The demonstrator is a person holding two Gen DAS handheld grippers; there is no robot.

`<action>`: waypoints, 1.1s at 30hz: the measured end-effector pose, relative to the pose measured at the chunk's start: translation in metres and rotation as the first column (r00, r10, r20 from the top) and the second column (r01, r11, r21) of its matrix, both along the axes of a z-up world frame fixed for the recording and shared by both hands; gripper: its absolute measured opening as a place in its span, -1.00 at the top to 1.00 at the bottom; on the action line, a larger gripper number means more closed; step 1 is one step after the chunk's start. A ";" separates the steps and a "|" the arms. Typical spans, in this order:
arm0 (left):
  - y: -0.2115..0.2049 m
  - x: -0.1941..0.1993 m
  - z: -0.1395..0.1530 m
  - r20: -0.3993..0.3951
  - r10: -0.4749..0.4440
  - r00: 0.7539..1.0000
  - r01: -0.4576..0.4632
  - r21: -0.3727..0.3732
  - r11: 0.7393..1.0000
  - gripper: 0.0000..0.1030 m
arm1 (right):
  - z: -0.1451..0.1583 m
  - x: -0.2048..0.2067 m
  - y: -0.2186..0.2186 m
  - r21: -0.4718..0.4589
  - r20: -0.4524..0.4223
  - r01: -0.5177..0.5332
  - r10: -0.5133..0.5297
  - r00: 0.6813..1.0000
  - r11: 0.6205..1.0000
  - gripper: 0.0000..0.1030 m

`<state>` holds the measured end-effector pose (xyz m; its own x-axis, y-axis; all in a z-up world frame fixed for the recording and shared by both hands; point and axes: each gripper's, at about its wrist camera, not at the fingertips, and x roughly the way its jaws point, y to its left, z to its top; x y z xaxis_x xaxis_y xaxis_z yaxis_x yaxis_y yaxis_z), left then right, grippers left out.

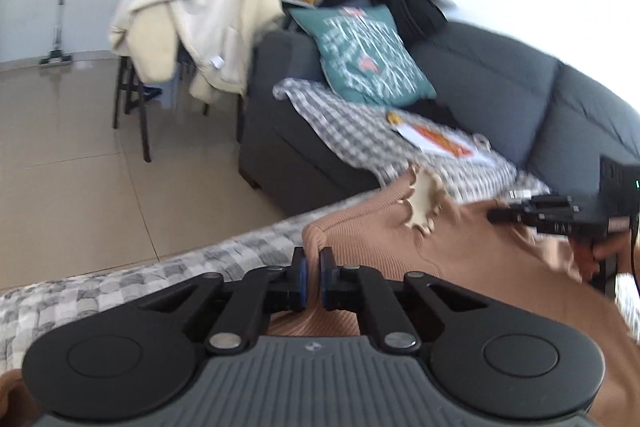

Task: Fold clothes

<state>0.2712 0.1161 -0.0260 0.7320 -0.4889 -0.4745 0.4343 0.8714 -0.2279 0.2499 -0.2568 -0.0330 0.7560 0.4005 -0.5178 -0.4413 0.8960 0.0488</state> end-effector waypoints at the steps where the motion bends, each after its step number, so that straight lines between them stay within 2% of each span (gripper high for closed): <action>1: -0.001 0.003 0.000 -0.005 0.024 1.000 -0.024 0.009 1.000 0.92 | 0.004 0.003 0.005 -0.012 0.016 0.003 -0.003 1.000 1.000 0.84; 5: -0.009 0.020 -0.007 -0.048 0.108 0.993 -0.104 0.087 0.991 0.91 | 0.004 0.029 0.028 -0.084 0.015 0.026 -0.025 1.000 0.996 0.84; 7: -0.012 0.026 -0.012 -0.063 0.134 0.989 -0.126 0.118 0.985 0.83 | -0.003 0.044 0.039 -0.127 -0.009 0.042 -0.044 0.999 0.991 0.84; 9: -0.016 0.030 -0.011 -0.059 0.168 0.984 -0.157 0.151 0.976 0.53 | -0.013 0.050 0.044 -0.154 -0.013 0.055 -0.058 0.998 0.987 0.83; 11: -0.018 0.033 -0.009 -0.065 0.212 0.975 -0.198 0.183 0.963 0.17 | -0.015 0.056 0.039 -0.111 -0.025 0.099 -0.102 0.994 0.989 0.75; 12: -0.017 0.035 -0.007 -0.075 0.228 0.971 -0.211 0.185 0.960 0.15 | -0.014 0.057 0.036 -0.093 -0.032 0.117 -0.120 0.992 0.989 0.66; 14: -0.011 0.036 0.001 -0.092 0.232 0.968 -0.217 0.142 0.966 0.18 | -0.008 0.057 0.030 -0.037 -0.069 0.153 -0.155 0.986 0.988 0.61; 17: -0.005 0.042 0.009 -0.112 0.196 0.974 -0.185 0.103 0.977 0.03 | 0.004 0.055 0.032 0.004 -0.071 0.127 -0.127 0.989 0.992 0.49; 18: -0.006 0.044 0.009 -0.120 0.184 0.976 -0.172 0.105 0.979 0.03 | 0.008 0.055 0.034 0.016 -0.067 0.112 -0.111 0.992 0.994 0.34; 19: -0.008 0.046 0.007 -0.130 0.174 0.976 -0.159 0.116 0.980 0.03 | 0.009 0.058 0.040 0.005 -0.070 0.086 -0.086 0.994 0.996 0.18; 22: -0.013 0.052 -0.002 -0.157 0.166 0.974 -0.145 0.137 0.980 0.06 | 0.006 0.068 0.058 -0.049 -0.077 0.031 -0.034 0.996 0.998 0.10; 24: -0.013 0.051 -0.006 -0.147 0.165 0.975 -0.146 0.127 0.981 0.18 | -0.001 0.075 0.067 -0.052 -0.100 -0.011 0.005 0.995 0.999 0.16; 26: -0.013 0.049 -0.009 -0.129 0.170 0.977 -0.155 0.117 0.981 0.44 | -0.007 0.076 0.074 -0.067 -0.097 -0.041 0.034 0.995 0.997 0.29; 27: -0.014 0.049 -0.010 -0.121 0.181 0.976 -0.167 0.116 0.979 0.48 | -0.008 0.075 0.078 -0.081 -0.081 -0.045 0.039 0.996 0.996 0.66; 28: -0.014 0.049 -0.011 -0.118 0.193 0.974 -0.180 0.116 0.977 0.49 | -0.009 0.074 0.081 -0.094 -0.065 -0.050 0.044 0.997 0.994 0.85; 29: -0.016 0.050 -0.013 -0.112 0.209 0.972 -0.195 0.125 0.973 0.47 | -0.008 0.074 0.083 -0.104 -0.047 -0.038 0.034 0.998 0.994 0.85; 31: -0.022 0.052 -0.017 -0.095 0.242 0.966 -0.224 0.162 0.961 0.32 | -0.013 0.076 0.092 -0.159 -0.037 -0.017 0.012 0.999 0.987 0.87; 33: -0.026 0.055 -0.017 -0.089 0.266 0.960 -0.246 0.192 0.950 0.05 | -0.017 0.079 0.098 -0.189 -0.029 0.008 -0.013 1.000 0.982 0.86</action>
<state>0.3264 0.0901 -0.0429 0.7584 -0.1930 -0.6225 0.1719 0.9806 -0.0945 0.3292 -0.1586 -0.0502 0.7429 0.2853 -0.6055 -0.4326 0.8950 -0.1090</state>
